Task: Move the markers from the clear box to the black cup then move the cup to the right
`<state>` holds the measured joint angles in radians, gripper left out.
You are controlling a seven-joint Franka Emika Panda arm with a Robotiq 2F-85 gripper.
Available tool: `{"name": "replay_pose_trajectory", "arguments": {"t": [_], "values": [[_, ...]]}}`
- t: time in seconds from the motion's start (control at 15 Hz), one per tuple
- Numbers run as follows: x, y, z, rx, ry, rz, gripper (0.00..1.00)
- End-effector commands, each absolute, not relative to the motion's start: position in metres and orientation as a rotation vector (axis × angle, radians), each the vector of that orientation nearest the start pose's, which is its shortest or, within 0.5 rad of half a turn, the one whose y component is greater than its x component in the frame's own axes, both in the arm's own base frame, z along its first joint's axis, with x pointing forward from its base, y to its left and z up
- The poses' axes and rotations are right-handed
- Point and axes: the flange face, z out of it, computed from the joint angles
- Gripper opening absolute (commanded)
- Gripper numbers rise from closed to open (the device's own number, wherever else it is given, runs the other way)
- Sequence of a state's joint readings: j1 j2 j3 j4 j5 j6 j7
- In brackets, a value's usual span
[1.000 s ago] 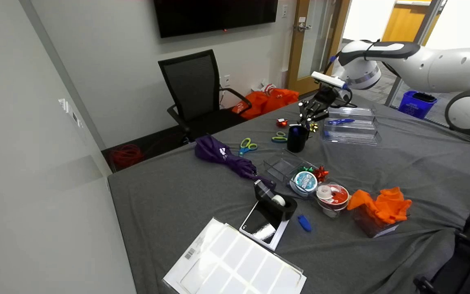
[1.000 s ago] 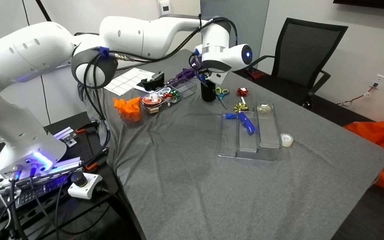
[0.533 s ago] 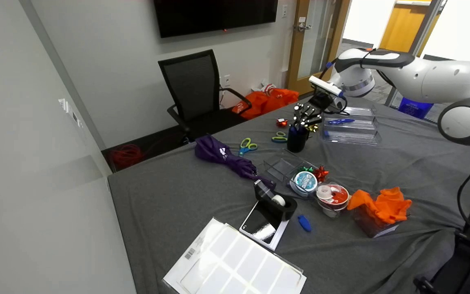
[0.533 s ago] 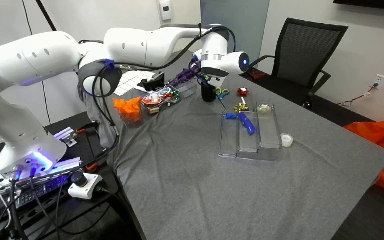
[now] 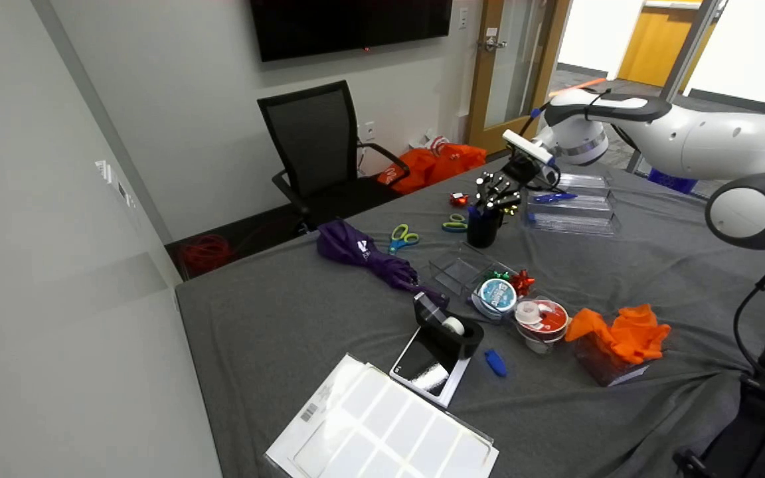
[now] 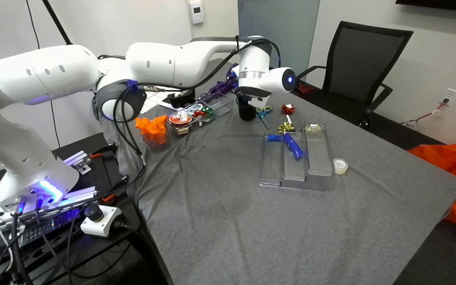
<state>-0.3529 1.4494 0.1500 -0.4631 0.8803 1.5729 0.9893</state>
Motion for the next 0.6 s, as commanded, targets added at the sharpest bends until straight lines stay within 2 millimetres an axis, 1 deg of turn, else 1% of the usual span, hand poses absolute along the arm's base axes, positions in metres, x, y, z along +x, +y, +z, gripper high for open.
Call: {"name": "replay_pose_trajectory", "arguments": {"t": [0.0, 0.27, 0.33, 0.4, 0.53], "values": [[0.766, -0.158, 0.143, -1.628, 1.464, 0.716, 0.04], [0.765, -0.163, 0.137, -1.641, 1.504, 0.694, 0.04], [0.765, -0.164, 0.137, -1.645, 1.51, 0.691, 0.42], [0.764, -0.166, 0.138, -1.65, 1.515, 0.695, 0.43], [0.763, -0.169, 0.139, -1.661, 1.519, 0.697, 0.55]]}}
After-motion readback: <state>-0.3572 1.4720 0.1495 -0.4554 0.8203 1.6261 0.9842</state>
